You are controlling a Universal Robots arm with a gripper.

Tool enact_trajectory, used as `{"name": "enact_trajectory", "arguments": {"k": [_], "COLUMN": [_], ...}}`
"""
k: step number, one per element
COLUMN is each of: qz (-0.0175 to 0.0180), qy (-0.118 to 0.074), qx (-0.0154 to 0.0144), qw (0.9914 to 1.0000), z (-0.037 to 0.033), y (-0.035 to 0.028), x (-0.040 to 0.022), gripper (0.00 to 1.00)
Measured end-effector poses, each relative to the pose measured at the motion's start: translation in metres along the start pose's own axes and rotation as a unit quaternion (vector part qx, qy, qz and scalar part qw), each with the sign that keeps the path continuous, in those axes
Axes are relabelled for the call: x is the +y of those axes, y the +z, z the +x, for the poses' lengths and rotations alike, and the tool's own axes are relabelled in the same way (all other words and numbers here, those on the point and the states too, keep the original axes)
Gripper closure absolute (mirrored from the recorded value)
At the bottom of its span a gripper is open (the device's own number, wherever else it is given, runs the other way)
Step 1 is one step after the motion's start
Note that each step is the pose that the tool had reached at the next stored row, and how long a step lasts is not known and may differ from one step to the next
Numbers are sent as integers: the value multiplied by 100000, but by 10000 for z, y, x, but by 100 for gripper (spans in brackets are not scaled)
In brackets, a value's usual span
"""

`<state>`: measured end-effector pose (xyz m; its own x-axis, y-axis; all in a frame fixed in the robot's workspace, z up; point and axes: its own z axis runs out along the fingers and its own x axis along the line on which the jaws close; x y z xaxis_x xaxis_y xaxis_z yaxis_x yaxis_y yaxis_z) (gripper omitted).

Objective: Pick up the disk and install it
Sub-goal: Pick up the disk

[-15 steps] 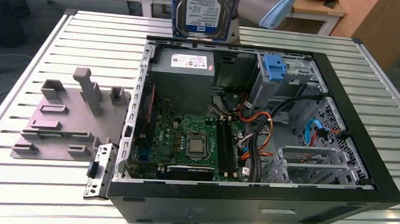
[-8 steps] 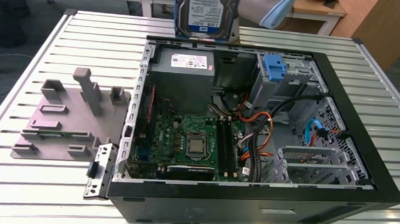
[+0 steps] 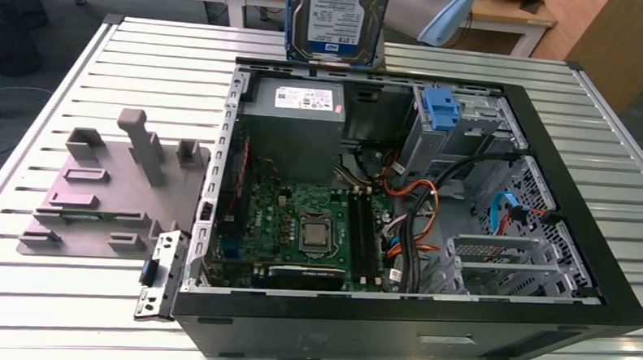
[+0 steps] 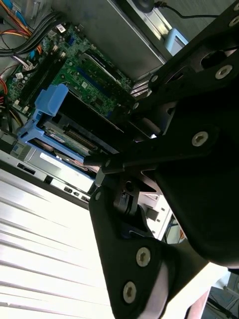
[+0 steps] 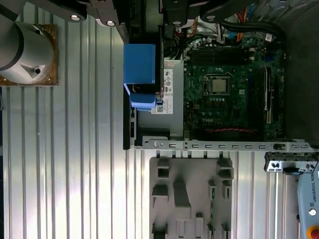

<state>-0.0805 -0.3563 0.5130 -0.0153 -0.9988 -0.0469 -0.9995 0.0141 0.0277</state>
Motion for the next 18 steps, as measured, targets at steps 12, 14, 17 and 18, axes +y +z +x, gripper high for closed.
{"name": "enact_trajectory", "arguments": {"k": [12, 14, 17, 18], "qz": [-3, -4, -1, 0], "qy": [1, 0, -1, -2], "qx": [5, 6, 3, 0], "qw": [100000, 100000, 100000, 100000], "z": [-1, -1, -1, -1], "y": [-2, -2, -2, -2], "x": [-57, -67, -84, -89], "gripper": [65, 65, 65, 65]}}
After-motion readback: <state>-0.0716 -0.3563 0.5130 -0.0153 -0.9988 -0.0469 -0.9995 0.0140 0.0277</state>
